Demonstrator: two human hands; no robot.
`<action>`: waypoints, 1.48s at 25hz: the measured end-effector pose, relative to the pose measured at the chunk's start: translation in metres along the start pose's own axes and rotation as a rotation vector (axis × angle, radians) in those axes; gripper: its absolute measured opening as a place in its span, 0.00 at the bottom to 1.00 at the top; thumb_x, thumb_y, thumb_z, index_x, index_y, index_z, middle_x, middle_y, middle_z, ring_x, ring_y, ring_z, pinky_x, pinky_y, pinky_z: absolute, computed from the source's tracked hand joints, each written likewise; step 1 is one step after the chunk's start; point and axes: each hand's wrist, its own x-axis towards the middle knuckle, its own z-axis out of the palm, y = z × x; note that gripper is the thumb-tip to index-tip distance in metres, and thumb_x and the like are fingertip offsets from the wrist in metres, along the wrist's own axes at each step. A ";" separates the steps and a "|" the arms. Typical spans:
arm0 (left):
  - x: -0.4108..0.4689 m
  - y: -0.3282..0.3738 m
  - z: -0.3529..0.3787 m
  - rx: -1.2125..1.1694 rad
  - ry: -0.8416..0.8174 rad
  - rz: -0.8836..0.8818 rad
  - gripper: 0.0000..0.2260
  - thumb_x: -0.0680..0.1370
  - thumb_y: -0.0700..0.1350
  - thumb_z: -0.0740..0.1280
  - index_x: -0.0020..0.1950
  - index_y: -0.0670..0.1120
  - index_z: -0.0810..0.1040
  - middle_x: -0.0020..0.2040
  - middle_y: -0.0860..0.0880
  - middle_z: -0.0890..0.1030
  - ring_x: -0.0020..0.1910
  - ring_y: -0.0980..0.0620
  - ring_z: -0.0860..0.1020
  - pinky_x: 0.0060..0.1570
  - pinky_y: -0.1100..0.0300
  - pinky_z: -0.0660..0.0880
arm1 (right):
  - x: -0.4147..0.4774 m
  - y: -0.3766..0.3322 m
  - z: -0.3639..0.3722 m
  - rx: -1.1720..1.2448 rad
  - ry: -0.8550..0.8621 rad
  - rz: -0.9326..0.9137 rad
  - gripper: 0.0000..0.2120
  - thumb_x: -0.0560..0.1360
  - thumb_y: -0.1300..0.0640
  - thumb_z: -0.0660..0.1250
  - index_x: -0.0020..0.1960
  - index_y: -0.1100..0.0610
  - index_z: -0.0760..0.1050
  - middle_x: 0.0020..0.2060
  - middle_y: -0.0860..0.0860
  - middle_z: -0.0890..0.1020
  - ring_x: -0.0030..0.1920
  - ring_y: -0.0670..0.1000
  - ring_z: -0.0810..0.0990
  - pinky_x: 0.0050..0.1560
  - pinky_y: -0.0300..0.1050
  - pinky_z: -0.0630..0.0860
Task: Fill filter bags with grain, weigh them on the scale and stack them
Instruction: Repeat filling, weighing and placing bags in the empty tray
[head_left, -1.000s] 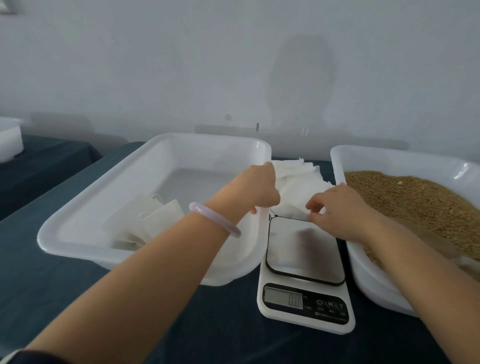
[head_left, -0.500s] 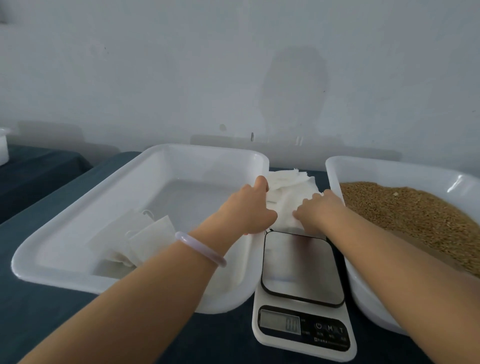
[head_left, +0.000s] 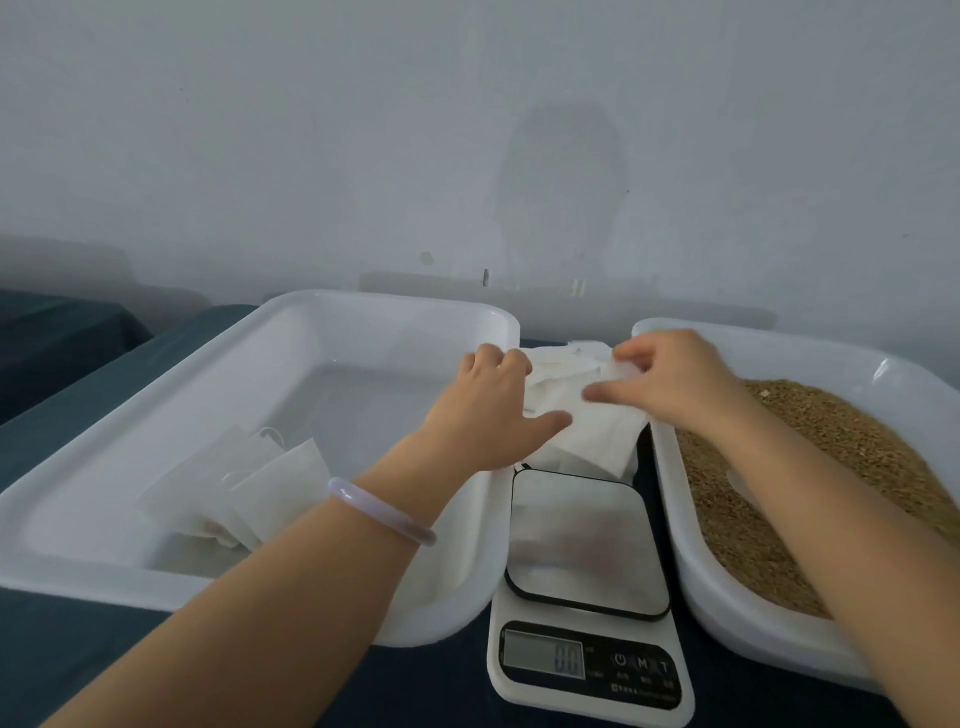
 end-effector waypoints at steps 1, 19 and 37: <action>-0.001 0.004 -0.002 -0.099 0.048 0.045 0.28 0.74 0.58 0.67 0.68 0.46 0.65 0.64 0.49 0.66 0.66 0.51 0.62 0.57 0.62 0.61 | -0.006 0.004 -0.010 0.197 0.039 0.014 0.09 0.66 0.50 0.76 0.42 0.49 0.78 0.40 0.43 0.81 0.43 0.47 0.80 0.40 0.42 0.73; -0.011 0.018 -0.003 -0.430 -0.004 0.489 0.48 0.64 0.47 0.79 0.75 0.54 0.51 0.77 0.47 0.52 0.77 0.51 0.51 0.74 0.59 0.53 | -0.041 0.015 -0.012 1.057 -0.209 0.295 0.20 0.60 0.62 0.73 0.52 0.60 0.77 0.36 0.54 0.84 0.33 0.49 0.83 0.31 0.40 0.79; -0.004 0.016 0.007 -0.863 -0.056 0.077 0.08 0.72 0.39 0.73 0.38 0.47 0.75 0.30 0.55 0.81 0.29 0.59 0.78 0.29 0.67 0.74 | -0.053 0.014 -0.013 0.405 0.048 -0.275 0.15 0.63 0.60 0.78 0.42 0.43 0.79 0.37 0.39 0.82 0.36 0.37 0.76 0.40 0.29 0.72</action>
